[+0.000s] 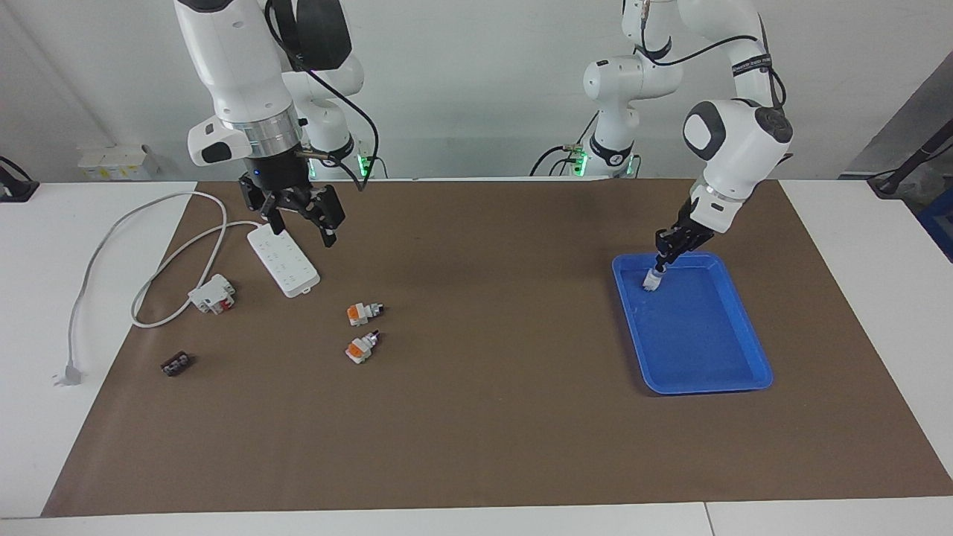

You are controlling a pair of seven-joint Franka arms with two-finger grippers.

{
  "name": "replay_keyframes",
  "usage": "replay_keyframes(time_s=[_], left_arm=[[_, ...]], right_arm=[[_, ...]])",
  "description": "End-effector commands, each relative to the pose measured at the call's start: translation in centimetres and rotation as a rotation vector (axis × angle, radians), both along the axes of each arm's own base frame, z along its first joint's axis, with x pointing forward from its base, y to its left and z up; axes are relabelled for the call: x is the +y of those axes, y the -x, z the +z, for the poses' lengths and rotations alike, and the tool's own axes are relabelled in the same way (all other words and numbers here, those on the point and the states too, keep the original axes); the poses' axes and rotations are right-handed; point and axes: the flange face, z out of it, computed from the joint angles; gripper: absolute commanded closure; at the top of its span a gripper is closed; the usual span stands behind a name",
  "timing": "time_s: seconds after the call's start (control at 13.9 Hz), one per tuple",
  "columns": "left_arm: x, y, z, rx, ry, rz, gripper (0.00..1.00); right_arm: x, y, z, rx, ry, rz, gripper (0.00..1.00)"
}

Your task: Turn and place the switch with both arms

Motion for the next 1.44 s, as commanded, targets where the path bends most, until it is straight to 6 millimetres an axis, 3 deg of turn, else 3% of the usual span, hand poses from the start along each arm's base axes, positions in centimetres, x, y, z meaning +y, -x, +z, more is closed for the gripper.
replay_keyframes(time_s=[0.0,0.22,0.5,0.65,1.0,1.15,1.36], left_arm=[[-0.2,-1.7,1.4,-0.048,-0.018,-0.023,0.15],[0.2,-2.6,4.8,-0.120,-0.048,-0.121,0.02],[0.4,-2.3,11.8,-0.177,-0.054,-0.196,0.01],[0.2,-3.4,16.6,-0.170,-0.086,-0.239,0.01],[-0.4,-7.1,24.8,-0.150,-0.149,-0.305,0.01],[-0.2,-8.2,27.0,-0.112,-0.143,-0.313,0.00],[-0.3,-8.2,28.0,-0.064,-0.195,-0.336,0.00]], right_arm=[[-2.5,1.9,1.4,0.032,0.040,0.067,0.00],[-7.6,3.5,3.0,0.079,0.051,0.119,0.00],[-11.6,3.8,4.5,0.111,0.063,0.220,0.00],[-11.1,3.9,4.5,0.122,0.049,0.217,0.00],[-12.5,4.0,4.3,0.122,0.031,0.168,0.00],[-12.3,4.3,4.2,0.128,0.028,0.174,0.00],[-11.5,4.4,4.2,0.134,0.029,0.197,0.00]])
